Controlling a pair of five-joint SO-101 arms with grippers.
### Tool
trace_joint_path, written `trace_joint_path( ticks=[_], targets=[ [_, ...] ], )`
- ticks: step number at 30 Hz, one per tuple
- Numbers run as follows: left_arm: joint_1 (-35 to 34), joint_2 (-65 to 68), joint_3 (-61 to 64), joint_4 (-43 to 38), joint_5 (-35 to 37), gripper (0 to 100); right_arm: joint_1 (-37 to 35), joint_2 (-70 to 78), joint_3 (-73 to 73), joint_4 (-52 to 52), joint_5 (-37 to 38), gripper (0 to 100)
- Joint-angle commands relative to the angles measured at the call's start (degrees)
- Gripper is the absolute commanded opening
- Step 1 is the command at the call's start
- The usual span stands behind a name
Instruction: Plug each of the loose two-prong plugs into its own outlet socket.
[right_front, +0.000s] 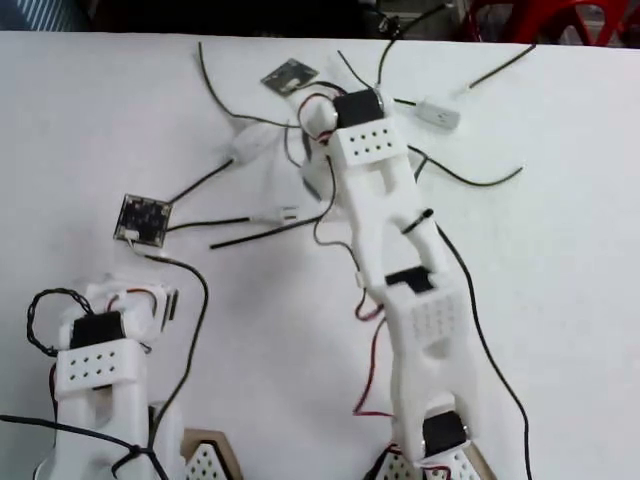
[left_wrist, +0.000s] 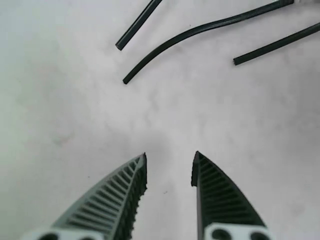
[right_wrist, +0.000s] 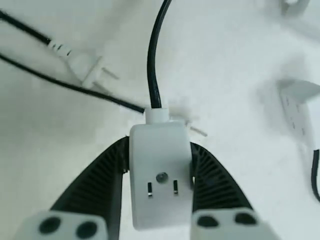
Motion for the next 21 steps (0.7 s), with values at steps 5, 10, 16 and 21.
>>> trace_joint_path(
  ticks=[5,10,16,21],
  targets=[
    [-0.2,-1.3,-0.4,-0.8,0.2,16,-5.3,-32.0,31.3,-4.1,0.3,1.7],
    [-1.5,-1.3,-3.1,2.4,0.4,16,-11.1,-44.7,44.3,-6.2,-0.3,1.7],
    [-6.3,-1.3,-6.4,5.3,6.9,16,-19.8,-54.8,59.0,-17.4,-1.6,1.7],
    [-10.9,-1.5,-7.6,5.3,9.3,16,-22.5,-58.7,66.6,-30.7,-5.8,2.1]
  ],
)
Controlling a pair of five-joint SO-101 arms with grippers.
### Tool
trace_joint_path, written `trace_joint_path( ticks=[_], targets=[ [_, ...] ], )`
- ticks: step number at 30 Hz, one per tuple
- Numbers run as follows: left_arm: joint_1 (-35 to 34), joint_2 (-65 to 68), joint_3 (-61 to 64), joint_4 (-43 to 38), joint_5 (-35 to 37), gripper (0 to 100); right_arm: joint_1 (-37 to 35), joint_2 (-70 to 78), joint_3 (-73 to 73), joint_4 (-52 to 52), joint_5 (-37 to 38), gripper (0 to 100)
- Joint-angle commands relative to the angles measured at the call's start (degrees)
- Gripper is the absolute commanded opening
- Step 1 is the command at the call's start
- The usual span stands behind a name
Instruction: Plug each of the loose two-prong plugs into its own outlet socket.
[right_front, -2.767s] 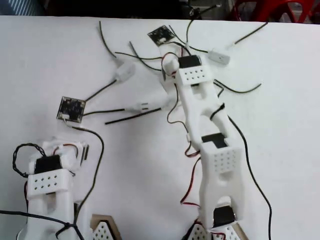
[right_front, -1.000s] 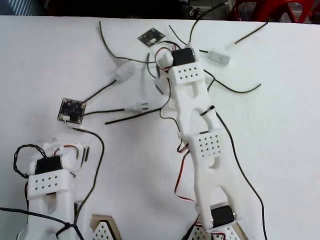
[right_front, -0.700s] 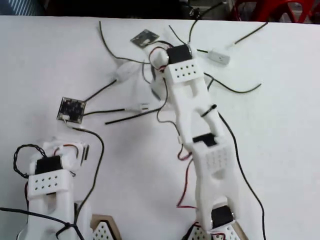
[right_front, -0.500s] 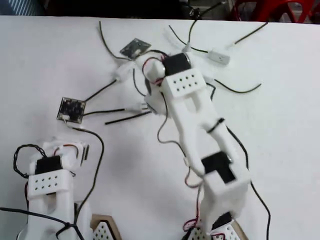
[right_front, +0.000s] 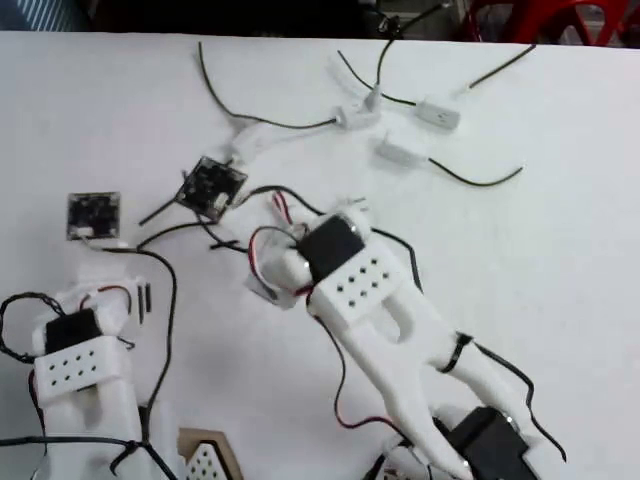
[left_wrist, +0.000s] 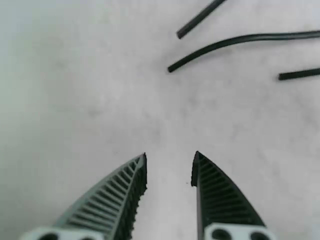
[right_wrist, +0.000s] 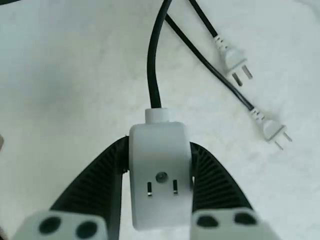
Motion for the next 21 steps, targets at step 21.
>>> trace_joint_path(
  ticks=[21],
  targets=[
    [-4.9,-52.1,14.7,11.0,3.3,26,1.8,-6.2,9.8,-10.2,-9.5,18.3]
  ],
)
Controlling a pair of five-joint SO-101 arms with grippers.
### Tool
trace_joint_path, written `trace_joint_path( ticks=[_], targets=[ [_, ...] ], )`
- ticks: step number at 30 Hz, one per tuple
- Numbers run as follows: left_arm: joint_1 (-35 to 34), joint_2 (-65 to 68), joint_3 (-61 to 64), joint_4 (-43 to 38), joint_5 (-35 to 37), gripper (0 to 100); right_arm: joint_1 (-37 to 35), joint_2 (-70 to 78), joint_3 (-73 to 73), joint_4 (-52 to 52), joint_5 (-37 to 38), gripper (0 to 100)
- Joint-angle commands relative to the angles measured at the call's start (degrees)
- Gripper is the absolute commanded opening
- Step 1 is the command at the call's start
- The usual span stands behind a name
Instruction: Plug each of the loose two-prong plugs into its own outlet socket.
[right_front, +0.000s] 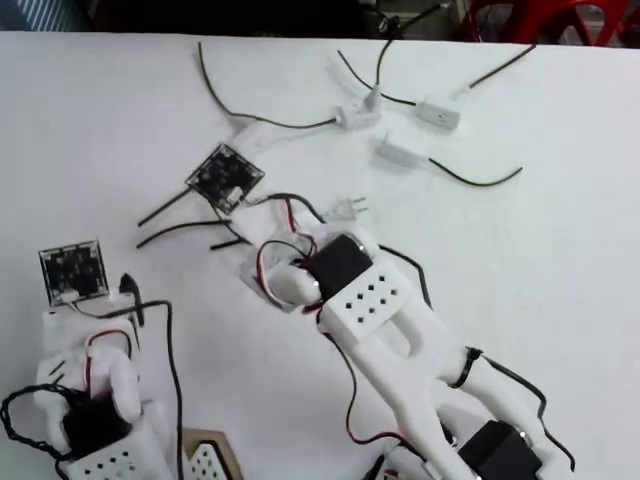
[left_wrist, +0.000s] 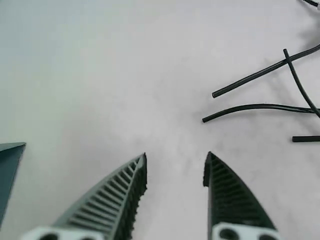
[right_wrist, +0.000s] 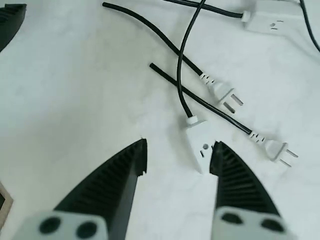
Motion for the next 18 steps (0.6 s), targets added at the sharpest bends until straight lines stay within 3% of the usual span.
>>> trace_joint_path(
  ticks=[1,12,18],
  targets=[
    [-0.2,-3.4,-0.1,1.5,0.6,26,2.2,-1.9,1.8,-0.2,-0.5,18.3],
    [-0.2,-3.1,0.1,1.5,0.5,26,27.9,7.0,5.1,-23.6,5.5,18.7],
    [-0.1,-3.1,0.2,1.5,0.5,26,35.1,20.5,2.2,-35.9,5.5,18.7]
  ],
)
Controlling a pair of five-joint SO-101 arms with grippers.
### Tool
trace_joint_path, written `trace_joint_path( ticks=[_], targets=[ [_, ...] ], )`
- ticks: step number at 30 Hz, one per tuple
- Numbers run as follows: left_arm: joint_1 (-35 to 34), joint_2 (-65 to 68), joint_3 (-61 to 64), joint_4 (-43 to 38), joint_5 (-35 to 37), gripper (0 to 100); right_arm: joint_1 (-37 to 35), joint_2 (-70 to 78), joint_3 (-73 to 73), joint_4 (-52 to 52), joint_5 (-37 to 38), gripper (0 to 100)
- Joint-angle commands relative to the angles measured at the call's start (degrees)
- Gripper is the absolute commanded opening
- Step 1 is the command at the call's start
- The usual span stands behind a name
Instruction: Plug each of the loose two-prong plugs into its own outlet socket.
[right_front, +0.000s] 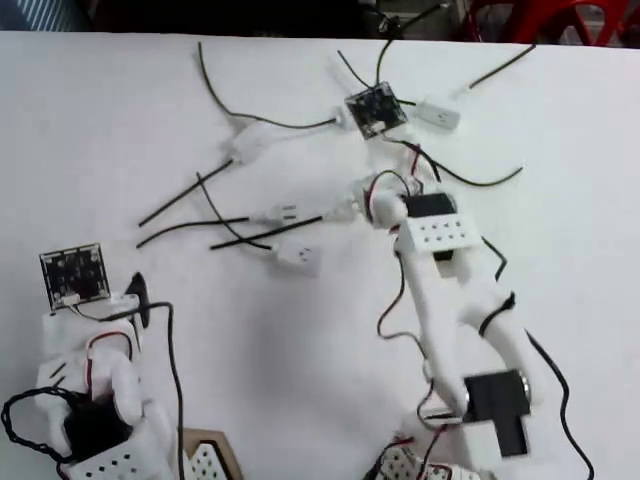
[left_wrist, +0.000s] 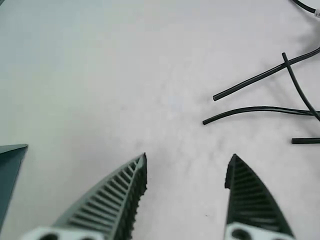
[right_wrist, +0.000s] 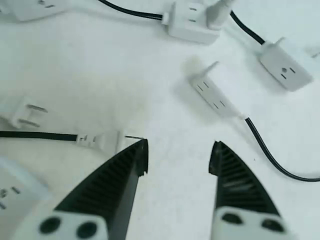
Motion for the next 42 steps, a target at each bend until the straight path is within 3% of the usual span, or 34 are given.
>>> trace_joint_path(
  ticks=[1,7,13,28,31,35,42],
  targets=[
    [-0.1,-0.6,-0.3,0.2,0.5,26,3.4,6.5,-5.3,-4.4,0.2,18.7],
    [-0.1,-0.6,-0.3,0.2,0.5,26,6.4,19.9,-19.1,-4.0,0.1,19.1],
    [-0.1,-0.6,-0.2,0.2,0.4,26,6.5,26.9,-30.9,4.1,0.4,31.2],
    [-0.1,-0.6,0.2,0.1,0.3,26,4.6,50.9,-62.5,17.7,9.1,31.4],
    [1.0,-0.6,0.4,0.1,0.1,26,4.6,55.1,-68.0,20.2,9.1,25.4],
    [1.7,-0.6,0.4,0.1,0.1,26,4.6,58.0,-75.3,25.2,9.1,1.8],
    [1.7,-0.6,0.4,0.1,0.1,26,5.1,58.2,-84.9,37.7,9.0,1.8]
  ],
)
